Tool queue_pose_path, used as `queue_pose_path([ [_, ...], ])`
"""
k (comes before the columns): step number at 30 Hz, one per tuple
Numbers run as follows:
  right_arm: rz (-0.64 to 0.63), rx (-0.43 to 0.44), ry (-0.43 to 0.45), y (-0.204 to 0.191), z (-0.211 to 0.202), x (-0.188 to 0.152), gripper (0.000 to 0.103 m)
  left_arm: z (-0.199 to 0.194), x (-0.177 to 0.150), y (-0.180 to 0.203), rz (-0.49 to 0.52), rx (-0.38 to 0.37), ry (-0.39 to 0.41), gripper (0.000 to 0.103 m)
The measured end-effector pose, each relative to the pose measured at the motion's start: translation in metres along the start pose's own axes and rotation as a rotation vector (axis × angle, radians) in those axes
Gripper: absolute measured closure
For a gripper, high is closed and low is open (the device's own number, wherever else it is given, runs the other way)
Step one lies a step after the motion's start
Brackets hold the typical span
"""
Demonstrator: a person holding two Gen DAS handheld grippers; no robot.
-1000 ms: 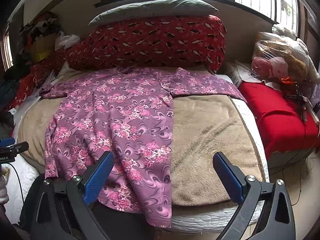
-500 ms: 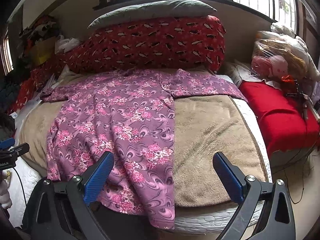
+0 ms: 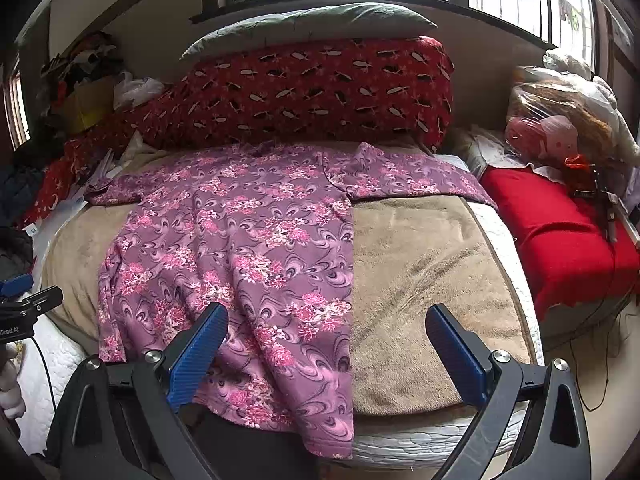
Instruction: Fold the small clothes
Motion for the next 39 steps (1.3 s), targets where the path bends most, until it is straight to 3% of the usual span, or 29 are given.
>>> queue_pose_path([
  [24,0.009,0.004,-0.029,0.000,0.017,0.004,0.003,0.025,0.007,0.005,0.020,-0.006,-0.059,0.000],
  [27,0.023,-0.001,-0.060,0.006,0.028,0.001,0.003,0.041,0.008,-0.003,0.010,-0.006,-0.114,0.000],
  [33,0.118,-0.051,-0.193,0.040,0.057,-0.024,0.004,0.096,-0.005,-0.040,-0.096,0.004,-0.335,0.000],
  [39,0.304,0.007,-0.325,0.070,0.087,-0.064,0.006,0.105,-0.023,-0.001,-0.006,-0.092,-0.429,0.000],
])
Point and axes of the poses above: each gripper's, at about its wrist camera, not at the fingertips, and z roughly the way its jaws point, y to its right, x to its top, the point moved 2 cm from there along z, roughly the way its jaws point, and after that the axes turned 14 degrees about x, right-handed, at the moved point
